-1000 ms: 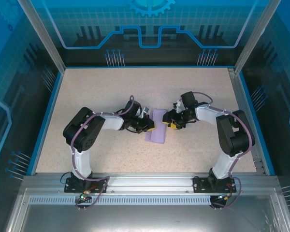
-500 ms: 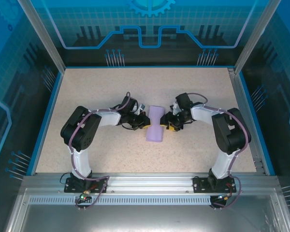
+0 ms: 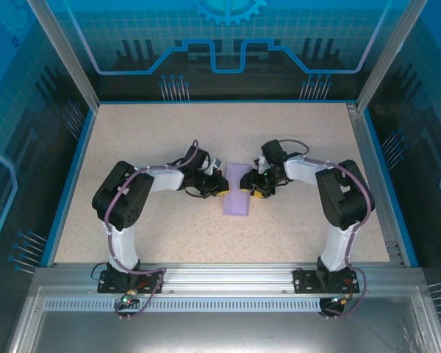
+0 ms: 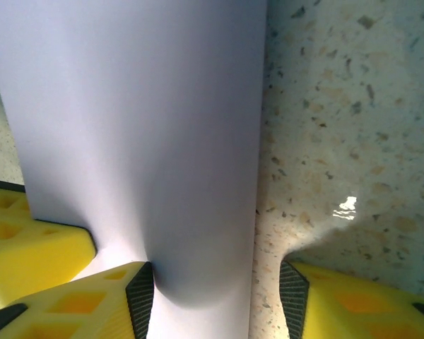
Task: Fold a paper plane with a square sheet of paper (pick it up from the middle)
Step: First fold in half a square sheet of paper at the center of the table.
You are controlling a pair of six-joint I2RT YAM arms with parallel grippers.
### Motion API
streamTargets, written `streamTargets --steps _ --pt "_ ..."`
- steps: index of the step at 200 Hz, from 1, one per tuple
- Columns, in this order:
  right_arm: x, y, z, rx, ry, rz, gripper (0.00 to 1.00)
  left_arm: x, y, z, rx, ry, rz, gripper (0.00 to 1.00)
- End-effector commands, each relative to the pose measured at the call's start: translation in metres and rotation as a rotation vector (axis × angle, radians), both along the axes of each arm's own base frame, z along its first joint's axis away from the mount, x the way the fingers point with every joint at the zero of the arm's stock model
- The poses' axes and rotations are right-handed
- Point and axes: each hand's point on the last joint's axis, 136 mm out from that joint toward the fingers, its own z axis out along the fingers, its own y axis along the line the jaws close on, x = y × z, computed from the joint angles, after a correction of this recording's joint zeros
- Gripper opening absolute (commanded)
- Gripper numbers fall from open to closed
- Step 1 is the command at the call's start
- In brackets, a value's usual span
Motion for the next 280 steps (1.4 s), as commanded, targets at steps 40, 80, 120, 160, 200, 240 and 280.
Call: streamTargets --steps 40,80,120,160,200,240,280 --pt "0.001 -0.007 -0.014 -0.089 0.027 0.008 0.52 0.001 -0.002 0.000 -0.007 0.002 -0.012 0.13" --pt "-0.001 -0.018 -0.024 -0.174 0.058 -0.001 0.51 0.005 0.018 0.018 0.084 -0.075 0.074 0.41" --pt "-0.003 -0.024 -0.024 -0.256 0.061 0.020 0.51 0.001 0.053 0.028 0.255 -0.117 0.174 0.51" --pt "-0.002 -0.030 -0.021 -0.305 0.068 0.019 0.51 -0.002 0.059 0.035 0.257 -0.133 0.196 0.51" --pt "-0.004 -0.034 -0.019 -0.349 0.077 0.023 0.50 -0.002 0.059 0.034 0.254 -0.133 0.205 0.51" --pt "-0.001 -0.026 -0.017 -0.323 0.063 0.079 0.52 -0.003 0.058 0.034 0.252 -0.130 0.196 0.51" --pt "-0.001 -0.021 -0.017 -0.309 0.058 0.128 0.55 -0.003 0.059 0.033 0.257 -0.128 0.196 0.51"
